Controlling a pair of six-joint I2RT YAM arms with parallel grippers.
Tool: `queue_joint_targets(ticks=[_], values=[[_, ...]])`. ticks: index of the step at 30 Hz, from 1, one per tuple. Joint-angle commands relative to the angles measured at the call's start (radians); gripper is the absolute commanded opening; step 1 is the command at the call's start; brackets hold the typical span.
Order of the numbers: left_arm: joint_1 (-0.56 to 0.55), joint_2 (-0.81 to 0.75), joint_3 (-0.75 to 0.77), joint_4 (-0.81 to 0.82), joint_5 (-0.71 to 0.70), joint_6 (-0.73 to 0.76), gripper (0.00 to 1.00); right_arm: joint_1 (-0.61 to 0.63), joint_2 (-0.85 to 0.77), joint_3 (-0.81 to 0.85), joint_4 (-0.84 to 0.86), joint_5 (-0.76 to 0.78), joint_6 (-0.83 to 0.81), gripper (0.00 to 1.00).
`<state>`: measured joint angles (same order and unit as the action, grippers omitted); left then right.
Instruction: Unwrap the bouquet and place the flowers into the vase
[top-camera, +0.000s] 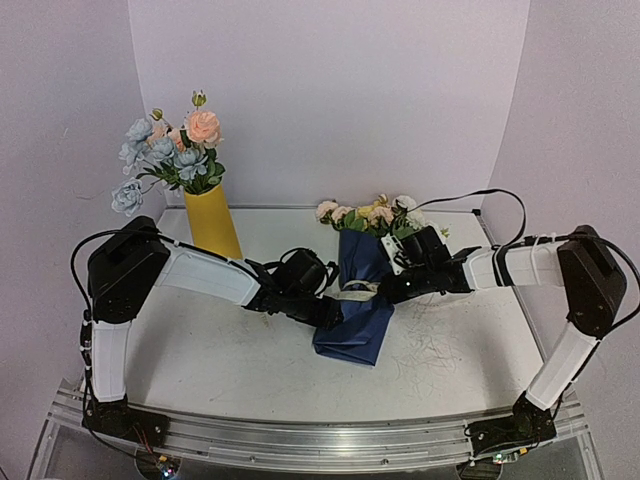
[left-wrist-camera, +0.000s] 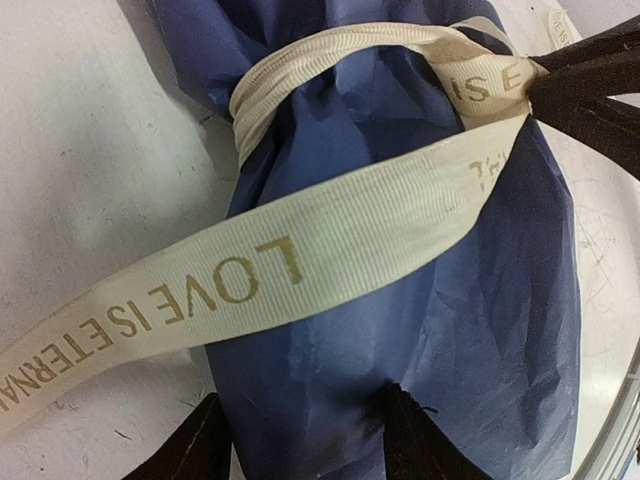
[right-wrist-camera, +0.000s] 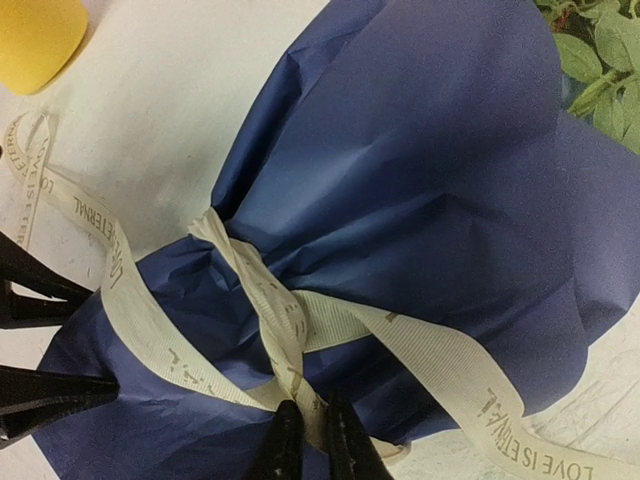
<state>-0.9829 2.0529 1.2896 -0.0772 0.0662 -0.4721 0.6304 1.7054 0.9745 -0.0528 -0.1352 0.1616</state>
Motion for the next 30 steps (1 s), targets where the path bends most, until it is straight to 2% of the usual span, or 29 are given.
queue_joint_targets(ticks=[1, 3, 9, 13, 15, 16, 17, 23, 24, 25, 27, 30], values=[[-0.005, 0.015, 0.04, -0.007, -0.016, 0.0, 0.52, 0.007, -0.041, -0.004, 0.023, 0.054, 0.028, 0.03], [-0.005, 0.017, 0.04, -0.009, -0.016, 0.0, 0.52, 0.006, -0.063, -0.026, 0.025, 0.101, 0.061, 0.0], [-0.005, 0.016, 0.033, -0.01, -0.02, 0.0, 0.52, 0.005, -0.108, -0.09, 0.031, 0.134, 0.151, 0.01], [-0.006, 0.015, 0.03, -0.01, -0.02, -0.002, 0.52, -0.003, -0.127, -0.132, 0.025, 0.233, 0.245, 0.02], [-0.006, 0.015, 0.03, -0.011, -0.021, -0.002, 0.52, -0.012, -0.133, -0.146, 0.021, 0.242, 0.279, 0.05], [-0.007, 0.014, 0.029, -0.012, -0.022, -0.002, 0.52, -0.014, -0.147, -0.164, 0.02, 0.258, 0.298, 0.14], [-0.007, 0.014, 0.027, -0.011, -0.022, -0.002, 0.52, -0.015, -0.156, -0.171, 0.018, 0.276, 0.305, 0.17], [-0.007, 0.011, 0.028, -0.013, -0.021, 0.0, 0.52, -0.021, -0.243, -0.169, -0.029, 0.345, 0.302, 0.21], [-0.007, 0.011, 0.028, -0.012, -0.019, -0.001, 0.52, -0.021, -0.253, -0.161, -0.034, 0.323, 0.281, 0.25], [-0.007, 0.01, 0.03, -0.013, -0.017, -0.002, 0.52, -0.021, -0.266, -0.147, -0.016, 0.216, 0.189, 0.29], [-0.009, 0.008, 0.035, -0.013, -0.016, 0.0, 0.52, -0.022, -0.268, -0.128, 0.003, 0.133, 0.124, 0.38], [-0.012, 0.002, 0.043, -0.014, -0.014, 0.003, 0.53, -0.021, -0.215, -0.053, -0.009, 0.063, 0.058, 0.47]])
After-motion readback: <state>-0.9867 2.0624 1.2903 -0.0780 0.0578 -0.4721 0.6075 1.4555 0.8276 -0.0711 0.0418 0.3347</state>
